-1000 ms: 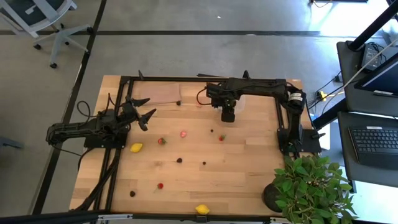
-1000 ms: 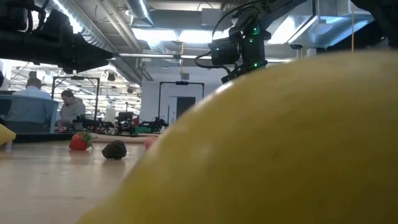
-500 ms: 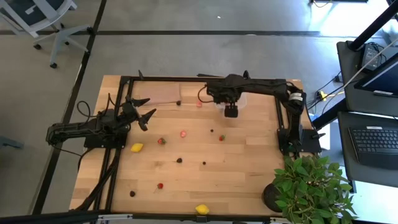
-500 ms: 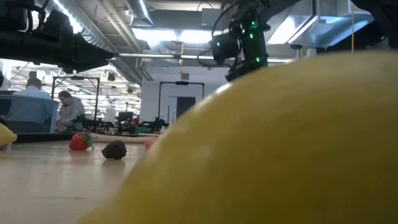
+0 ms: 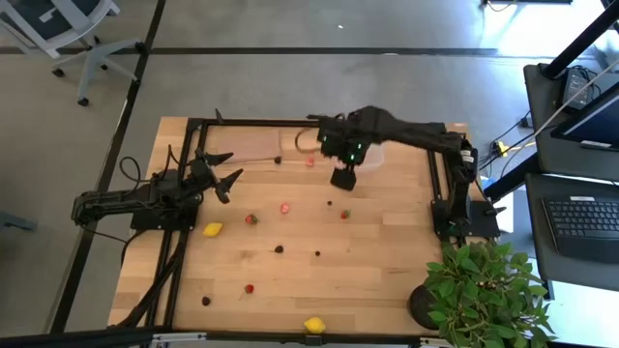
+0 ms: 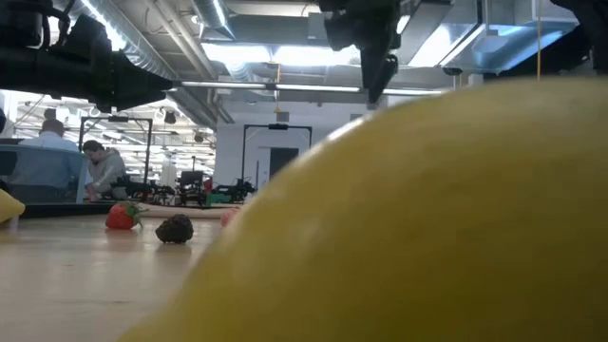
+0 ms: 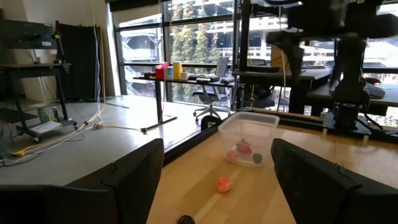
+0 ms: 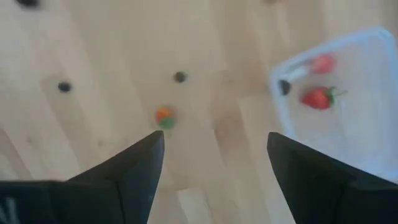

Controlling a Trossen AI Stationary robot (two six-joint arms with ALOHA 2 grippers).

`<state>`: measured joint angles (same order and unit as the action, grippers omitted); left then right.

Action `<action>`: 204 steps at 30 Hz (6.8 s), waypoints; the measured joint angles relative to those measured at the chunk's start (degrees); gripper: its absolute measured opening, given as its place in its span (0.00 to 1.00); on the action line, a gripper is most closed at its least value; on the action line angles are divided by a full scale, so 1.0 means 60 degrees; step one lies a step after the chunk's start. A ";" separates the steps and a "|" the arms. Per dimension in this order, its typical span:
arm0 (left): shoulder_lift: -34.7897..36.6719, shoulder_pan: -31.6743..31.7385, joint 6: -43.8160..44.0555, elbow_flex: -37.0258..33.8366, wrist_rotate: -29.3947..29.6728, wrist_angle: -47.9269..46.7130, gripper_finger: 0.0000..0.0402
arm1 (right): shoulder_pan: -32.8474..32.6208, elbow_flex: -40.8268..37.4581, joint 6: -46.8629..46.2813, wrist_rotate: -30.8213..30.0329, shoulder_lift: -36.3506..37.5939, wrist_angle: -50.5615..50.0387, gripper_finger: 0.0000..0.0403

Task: Pick and placing Produce into tupperware
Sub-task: Put the strawberry into the transparent bin

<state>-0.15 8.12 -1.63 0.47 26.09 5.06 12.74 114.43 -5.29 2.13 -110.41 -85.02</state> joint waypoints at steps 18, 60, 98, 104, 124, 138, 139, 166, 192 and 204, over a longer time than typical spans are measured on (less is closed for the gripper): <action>0.0002 -0.0003 -0.0004 0.0000 -0.0004 -0.0038 0.72 | -0.2045 -0.5919 0.1175 -0.0412 0.0262 0.5356 0.71; 0.0001 -0.0003 -0.0004 0.0000 -0.0004 -0.0069 0.72 | -0.1908 -0.6424 0.0182 -0.0131 0.0421 0.6463 0.12; 0.0002 -0.0004 0.1246 0.0000 -0.0106 -0.0058 0.72 | 0.0017 -0.2452 0.0218 0.0493 0.1432 0.4795 0.08; 0.0002 -0.0004 0.1246 0.0000 -0.0106 -0.0058 0.72 | 0.0016 -0.2452 0.0209 0.0493 0.1432 0.4799 0.09; 0.0002 -0.0002 0.1249 0.0000 -0.0109 -0.0055 0.72 | -0.0272 -0.2452 0.0438 0.1742 0.1432 0.5874 0.36; 0.0002 -0.0001 0.1246 0.0000 -0.0109 -0.0055 0.72 | -0.0446 -0.2452 0.0930 0.1312 0.1432 0.5927 0.76; 0.0002 0.0000 0.1248 0.0000 -0.0109 -0.0055 0.72 | -0.0446 -0.2452 0.0930 0.1312 0.1432 0.5924 0.76; 0.0002 0.0000 0.1249 0.0000 -0.0109 -0.0056 0.72 | -0.1296 -0.8236 0.0710 0.1241 0.1417 1.2487 0.70; 0.0002 0.0000 0.1180 0.0000 -0.0109 -0.0058 0.72 | -0.1484 -1.0353 0.0712 0.0063 0.1125 1.5901 0.54; 0.0002 -0.0001 0.1188 0.0000 -0.0109 -0.0058 0.72 | -0.1452 -1.0350 0.0409 -0.0174 0.0659 1.6299 0.52</action>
<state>-0.14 8.11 5.50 0.47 25.43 4.71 4.03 52.34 -2.83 1.08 -106.45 12.78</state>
